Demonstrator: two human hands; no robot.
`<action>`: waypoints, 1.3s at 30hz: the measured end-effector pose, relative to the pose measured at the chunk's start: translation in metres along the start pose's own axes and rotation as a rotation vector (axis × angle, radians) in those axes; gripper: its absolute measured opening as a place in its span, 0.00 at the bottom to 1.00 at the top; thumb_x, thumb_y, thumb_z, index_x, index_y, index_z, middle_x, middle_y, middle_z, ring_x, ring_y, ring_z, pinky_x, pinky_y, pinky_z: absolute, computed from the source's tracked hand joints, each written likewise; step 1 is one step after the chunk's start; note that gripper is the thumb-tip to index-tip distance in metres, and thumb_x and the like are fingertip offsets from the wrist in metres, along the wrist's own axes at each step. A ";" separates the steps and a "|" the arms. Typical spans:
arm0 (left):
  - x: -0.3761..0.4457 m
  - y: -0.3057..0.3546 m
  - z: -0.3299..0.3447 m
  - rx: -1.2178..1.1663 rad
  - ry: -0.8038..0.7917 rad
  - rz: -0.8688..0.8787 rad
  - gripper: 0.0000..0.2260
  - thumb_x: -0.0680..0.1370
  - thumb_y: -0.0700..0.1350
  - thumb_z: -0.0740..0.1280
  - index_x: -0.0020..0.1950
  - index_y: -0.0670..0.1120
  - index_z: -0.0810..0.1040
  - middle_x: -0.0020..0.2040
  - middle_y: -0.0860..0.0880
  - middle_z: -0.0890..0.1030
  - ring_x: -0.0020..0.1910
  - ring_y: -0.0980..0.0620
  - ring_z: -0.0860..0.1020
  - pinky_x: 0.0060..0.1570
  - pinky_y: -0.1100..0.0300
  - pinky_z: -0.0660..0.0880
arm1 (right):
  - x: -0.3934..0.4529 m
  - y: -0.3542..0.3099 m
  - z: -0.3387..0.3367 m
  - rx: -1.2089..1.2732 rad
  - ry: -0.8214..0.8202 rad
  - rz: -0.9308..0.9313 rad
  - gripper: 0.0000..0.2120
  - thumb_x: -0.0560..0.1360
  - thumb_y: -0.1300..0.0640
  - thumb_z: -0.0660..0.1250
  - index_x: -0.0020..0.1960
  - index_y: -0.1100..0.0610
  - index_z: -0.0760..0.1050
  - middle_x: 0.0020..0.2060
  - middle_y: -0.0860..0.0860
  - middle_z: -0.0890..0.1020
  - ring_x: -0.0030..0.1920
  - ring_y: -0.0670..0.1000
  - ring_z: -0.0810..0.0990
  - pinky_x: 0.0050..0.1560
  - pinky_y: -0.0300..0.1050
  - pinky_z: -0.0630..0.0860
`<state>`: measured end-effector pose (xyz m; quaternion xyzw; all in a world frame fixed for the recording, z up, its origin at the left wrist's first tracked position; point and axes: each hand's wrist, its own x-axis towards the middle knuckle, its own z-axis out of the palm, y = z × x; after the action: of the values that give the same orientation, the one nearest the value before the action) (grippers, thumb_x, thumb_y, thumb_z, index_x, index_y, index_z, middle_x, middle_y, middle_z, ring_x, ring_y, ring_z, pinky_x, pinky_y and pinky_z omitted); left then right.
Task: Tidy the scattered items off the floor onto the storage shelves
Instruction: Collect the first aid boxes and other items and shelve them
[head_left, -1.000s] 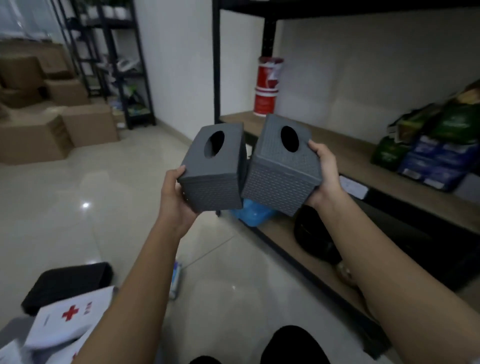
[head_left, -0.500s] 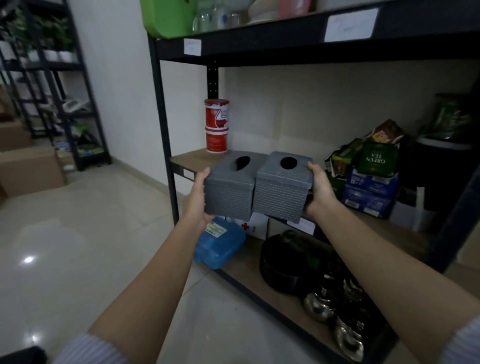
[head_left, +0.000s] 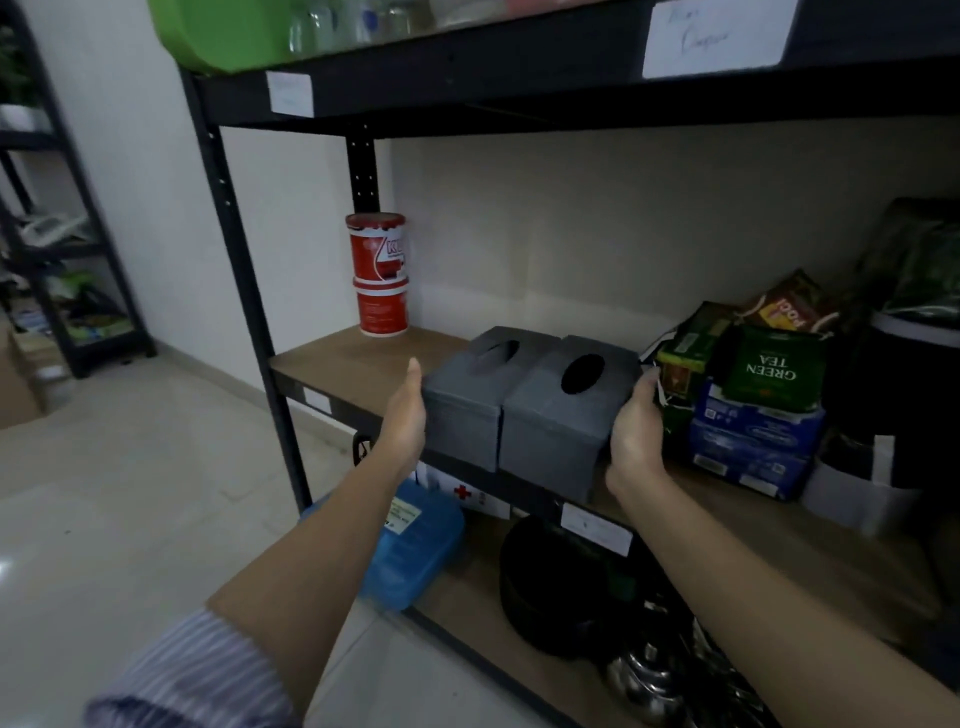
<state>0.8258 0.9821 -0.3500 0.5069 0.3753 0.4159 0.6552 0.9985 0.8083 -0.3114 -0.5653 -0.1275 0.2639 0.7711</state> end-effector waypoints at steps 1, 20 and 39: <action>0.003 -0.002 0.003 0.025 -0.009 0.003 0.52 0.56 0.84 0.59 0.69 0.52 0.74 0.66 0.53 0.77 0.66 0.51 0.74 0.72 0.47 0.64 | -0.007 0.004 -0.004 -0.042 0.022 -0.096 0.33 0.78 0.32 0.50 0.74 0.51 0.63 0.64 0.44 0.73 0.64 0.47 0.72 0.70 0.48 0.67; 0.031 -0.010 0.076 0.282 -0.084 0.140 0.38 0.78 0.61 0.64 0.78 0.47 0.46 0.64 0.54 0.64 0.63 0.56 0.65 0.63 0.59 0.62 | 0.046 0.035 -0.024 -1.036 -0.170 -1.092 0.25 0.73 0.50 0.74 0.64 0.63 0.75 0.66 0.59 0.75 0.72 0.58 0.66 0.77 0.52 0.51; -0.015 -0.027 0.058 0.949 -0.207 0.239 0.51 0.73 0.72 0.61 0.79 0.44 0.36 0.80 0.45 0.41 0.79 0.47 0.47 0.77 0.51 0.50 | 0.036 0.041 -0.022 -1.448 0.041 -1.222 0.25 0.75 0.48 0.67 0.69 0.55 0.71 0.74 0.61 0.64 0.77 0.63 0.54 0.73 0.65 0.47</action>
<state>0.8780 0.9437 -0.3635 0.8272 0.3954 0.2188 0.3339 1.0280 0.8195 -0.3605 -0.7463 -0.5204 -0.3387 0.2397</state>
